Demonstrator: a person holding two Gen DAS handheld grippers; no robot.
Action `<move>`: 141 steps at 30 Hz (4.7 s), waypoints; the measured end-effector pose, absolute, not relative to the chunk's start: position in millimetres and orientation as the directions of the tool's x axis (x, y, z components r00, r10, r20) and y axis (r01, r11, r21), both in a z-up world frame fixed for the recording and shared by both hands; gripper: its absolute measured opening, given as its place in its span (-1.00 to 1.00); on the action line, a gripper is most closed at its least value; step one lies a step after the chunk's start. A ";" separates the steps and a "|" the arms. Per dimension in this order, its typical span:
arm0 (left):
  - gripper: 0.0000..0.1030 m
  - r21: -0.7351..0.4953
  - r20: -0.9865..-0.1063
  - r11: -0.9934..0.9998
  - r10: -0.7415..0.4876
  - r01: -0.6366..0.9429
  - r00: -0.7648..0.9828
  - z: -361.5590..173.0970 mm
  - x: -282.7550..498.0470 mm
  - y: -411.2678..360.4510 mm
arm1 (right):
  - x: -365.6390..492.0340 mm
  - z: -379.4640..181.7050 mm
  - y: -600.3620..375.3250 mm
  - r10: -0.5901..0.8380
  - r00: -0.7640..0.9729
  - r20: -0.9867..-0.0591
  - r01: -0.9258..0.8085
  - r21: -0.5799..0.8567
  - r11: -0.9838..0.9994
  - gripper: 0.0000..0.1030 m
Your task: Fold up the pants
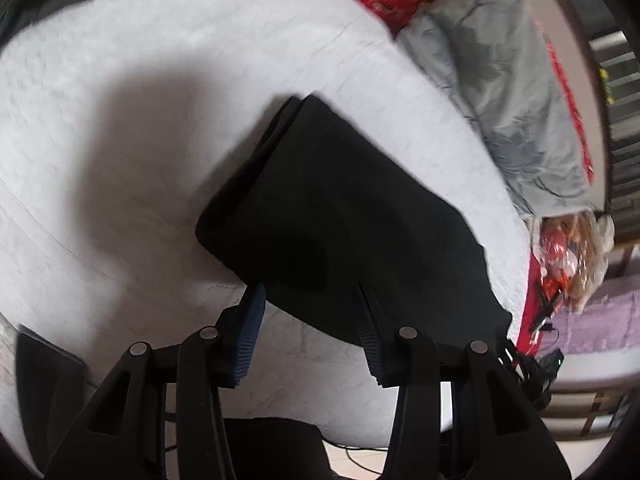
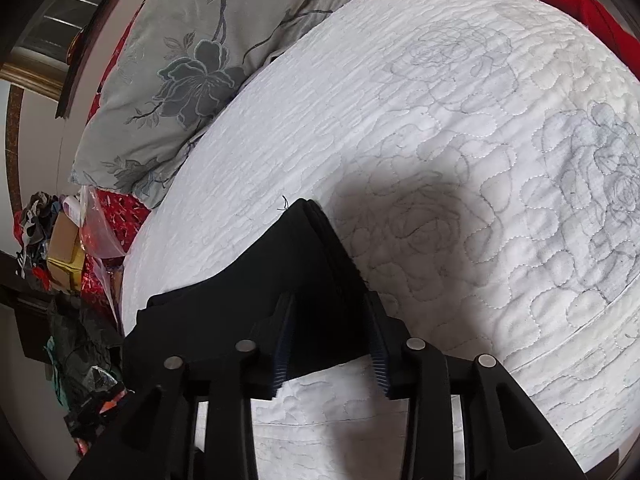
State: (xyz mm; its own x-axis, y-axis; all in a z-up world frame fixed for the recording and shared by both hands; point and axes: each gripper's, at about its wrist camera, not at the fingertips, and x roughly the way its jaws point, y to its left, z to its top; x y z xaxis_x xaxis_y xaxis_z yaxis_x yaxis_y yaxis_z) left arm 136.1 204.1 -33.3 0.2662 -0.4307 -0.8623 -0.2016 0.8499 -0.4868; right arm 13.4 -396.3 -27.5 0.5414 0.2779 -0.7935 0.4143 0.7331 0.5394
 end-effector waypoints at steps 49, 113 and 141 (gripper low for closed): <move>0.13 -0.377 -0.893 0.926 -0.369 0.023 0.257 19.5 159.8 -3.8 | 69.6 18.9 -375.7 0.485 0.502 -0.716 0.063 0.590 0.805 -0.05; 0.14 -0.457 -0.874 0.889 -0.447 -0.009 0.193 -5.0 214.8 143.4 | 185.5 -13.9 -195.6 0.599 0.267 -0.755 -0.088 0.600 0.795 -0.30; 0.35 -0.265 -0.952 0.961 -0.273 0.075 0.136 -13.3 247.2 162.7 | 171.1 -27.3 -163.6 0.442 0.228 -0.867 -0.211 0.399 0.892 -0.74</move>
